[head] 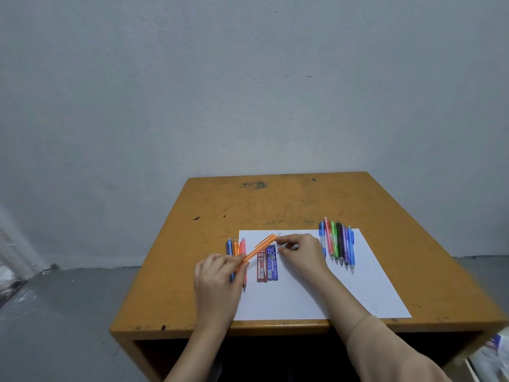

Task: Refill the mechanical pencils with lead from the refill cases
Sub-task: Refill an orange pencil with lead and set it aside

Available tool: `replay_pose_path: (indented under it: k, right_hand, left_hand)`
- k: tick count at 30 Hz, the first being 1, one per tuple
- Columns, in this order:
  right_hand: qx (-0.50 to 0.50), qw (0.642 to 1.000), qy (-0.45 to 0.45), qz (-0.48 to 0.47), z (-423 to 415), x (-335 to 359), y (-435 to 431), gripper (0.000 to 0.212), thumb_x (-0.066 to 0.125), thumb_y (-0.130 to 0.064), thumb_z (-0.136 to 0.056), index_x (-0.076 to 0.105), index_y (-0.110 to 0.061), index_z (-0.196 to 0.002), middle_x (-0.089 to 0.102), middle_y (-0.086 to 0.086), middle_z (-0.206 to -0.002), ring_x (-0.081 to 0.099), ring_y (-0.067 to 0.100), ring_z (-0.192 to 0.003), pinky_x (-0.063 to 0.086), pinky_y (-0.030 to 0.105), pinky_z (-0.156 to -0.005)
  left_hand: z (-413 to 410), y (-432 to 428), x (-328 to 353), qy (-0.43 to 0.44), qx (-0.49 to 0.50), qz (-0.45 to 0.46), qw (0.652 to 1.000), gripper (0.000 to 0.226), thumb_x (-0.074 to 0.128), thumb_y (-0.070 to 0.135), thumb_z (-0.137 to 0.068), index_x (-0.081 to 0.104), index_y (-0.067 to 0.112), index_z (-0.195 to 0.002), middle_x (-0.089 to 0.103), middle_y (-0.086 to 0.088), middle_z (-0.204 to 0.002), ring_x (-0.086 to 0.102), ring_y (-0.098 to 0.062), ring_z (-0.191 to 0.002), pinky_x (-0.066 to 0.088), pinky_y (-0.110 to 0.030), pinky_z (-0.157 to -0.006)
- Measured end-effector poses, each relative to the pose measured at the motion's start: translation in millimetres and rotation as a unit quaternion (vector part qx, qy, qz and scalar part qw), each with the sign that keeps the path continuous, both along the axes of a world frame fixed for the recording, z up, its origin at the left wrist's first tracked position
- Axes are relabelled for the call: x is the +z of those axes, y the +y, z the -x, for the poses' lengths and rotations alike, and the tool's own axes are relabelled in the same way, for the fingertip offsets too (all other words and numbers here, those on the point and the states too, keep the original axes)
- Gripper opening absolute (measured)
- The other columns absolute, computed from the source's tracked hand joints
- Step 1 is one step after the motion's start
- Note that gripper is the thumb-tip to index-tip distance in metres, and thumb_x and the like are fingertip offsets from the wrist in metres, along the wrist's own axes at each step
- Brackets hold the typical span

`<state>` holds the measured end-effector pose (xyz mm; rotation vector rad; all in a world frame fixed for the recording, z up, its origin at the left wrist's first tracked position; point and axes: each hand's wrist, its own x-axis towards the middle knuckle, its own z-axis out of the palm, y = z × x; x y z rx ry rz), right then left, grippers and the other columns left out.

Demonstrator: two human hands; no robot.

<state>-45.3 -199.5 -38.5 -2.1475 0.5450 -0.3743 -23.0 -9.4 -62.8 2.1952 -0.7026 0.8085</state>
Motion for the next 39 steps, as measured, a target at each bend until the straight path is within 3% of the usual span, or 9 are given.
replay_pose_path:
  k: [4, 13, 19, 23, 26, 28, 31, 35, 39]
  right_hand:
    - [-0.002, 1.0, -0.004, -0.018, -1, -2, 0, 0.02, 0.063, -0.012, -0.089, 0.075, -0.02, -0.103, 0.071, -0.005, -0.097, 0.055, -0.004, -0.072, 0.036, 0.003, -0.05]
    - [0.0, 0.996, -0.013, -0.084, 1, 1, -1, 0.016, 0.067, -0.011, -0.086, 0.076, -0.017, -0.099, 0.072, -0.003, -0.094, 0.063, 0.007, -0.088, 0.049, 0.02, -0.076]
    - [-0.031, 0.98, -0.074, -0.183, 7, 9, -3, 0.015, 0.066, -0.003, -0.086, 0.074, -0.007, -0.098, 0.07, 0.003, -0.085, 0.06, 0.005, -0.073, 0.045, 0.009, -0.061]
    - [-0.033, 0.972, -0.107, -0.207, 9, 13, -11, 0.024, 0.065, -0.002, -0.087, 0.07, -0.006, -0.109, 0.071, 0.005, -0.085, 0.061, 0.009, -0.068, 0.049, 0.015, -0.063]
    - [-0.038, 0.956, -0.132, -0.258, 13, 15, -11, 0.023, 0.064, 0.0, -0.087, 0.069, -0.005, -0.108, 0.07, 0.004, -0.086, 0.065, 0.01, -0.072, 0.053, 0.013, -0.064]
    - [-0.036, 0.941, -0.143, -0.304, 16, 16, -9, 0.023, 0.065, 0.001, -0.086, 0.069, -0.002, -0.108, 0.072, 0.007, -0.088, 0.068, 0.013, -0.075, 0.055, 0.018, -0.07]
    - [-0.03, 0.91, -0.158, -0.383, 20, 20, -5, 0.023, 0.064, 0.004, -0.085, 0.069, 0.001, -0.107, 0.071, 0.014, -0.089, 0.069, 0.019, -0.077, 0.057, 0.027, -0.076]
    - [-0.015, 0.867, -0.174, -0.466, 29, 31, 3, 0.018, 0.064, 0.005, -0.084, 0.07, -0.001, -0.099, 0.071, 0.016, -0.087, 0.069, 0.02, -0.074, 0.059, 0.027, -0.07]
    - [-0.012, 0.848, -0.17, -0.501, 34, 35, 8, 0.017, 0.064, 0.006, -0.083, 0.071, -0.001, -0.096, 0.071, 0.017, -0.089, 0.069, 0.024, -0.078, 0.059, 0.026, -0.066]
  left_hand:
    - [0, -1, 0, -0.009, -0.001, 0.002, 1.0, 0.02, 0.08, 0.02, -0.071, 0.076, 0.015, -0.09, 0.07, 0.008, -0.082, 0.049, -0.004, -0.084, 0.029, -0.025, -0.074]
    - [1, 0, 0, -0.017, -0.003, -0.007, 1.0, 0.019, 0.081, 0.019, -0.071, 0.076, 0.015, -0.089, 0.069, 0.008, -0.08, 0.048, -0.004, -0.083, 0.028, -0.024, -0.074]
    - [-1, 0, -2, -0.018, -0.012, -0.005, 1.0, 0.018, 0.08, 0.019, -0.072, 0.076, 0.016, -0.089, 0.068, 0.01, -0.079, 0.05, -0.007, -0.081, 0.025, -0.021, -0.074]
    - [0, -1, 0, -0.018, -0.01, -0.003, 1.0, 0.017, 0.077, 0.022, -0.073, 0.076, 0.016, -0.088, 0.068, 0.01, -0.079, 0.051, -0.006, -0.081, 0.026, -0.021, -0.074]
    - [0, 0, 0, -0.019, -0.015, -0.003, 1.0, 0.019, 0.068, 0.029, -0.077, 0.076, 0.015, -0.088, 0.068, 0.01, -0.079, 0.05, -0.005, -0.081, 0.023, -0.019, -0.074]
    - [0, 0, 0, -0.016, -0.018, -0.004, 1.0, 0.022, 0.065, 0.031, -0.078, 0.076, 0.015, -0.089, 0.068, 0.009, -0.079, 0.049, -0.005, -0.082, 0.023, -0.019, -0.073]
    - [-1, 0, -1, -0.017, -0.014, -0.01, 1.0, 0.017, 0.075, 0.025, -0.075, 0.076, 0.015, -0.089, 0.069, 0.009, -0.08, 0.049, -0.005, -0.082, 0.024, -0.02, -0.073]
    - [-1, -1, -2, -0.018, -0.006, -0.016, 1.0, 0.019, 0.08, 0.021, -0.071, 0.077, 0.016, -0.089, 0.069, 0.009, -0.08, 0.05, -0.006, -0.082, 0.028, -0.023, -0.072]
    - [-1, -1, -2, -0.02, -0.006, -0.017, 1.0, 0.019, 0.079, 0.022, -0.072, 0.077, 0.016, -0.089, 0.069, 0.009, -0.08, 0.051, -0.007, -0.081, 0.031, -0.025, -0.072]
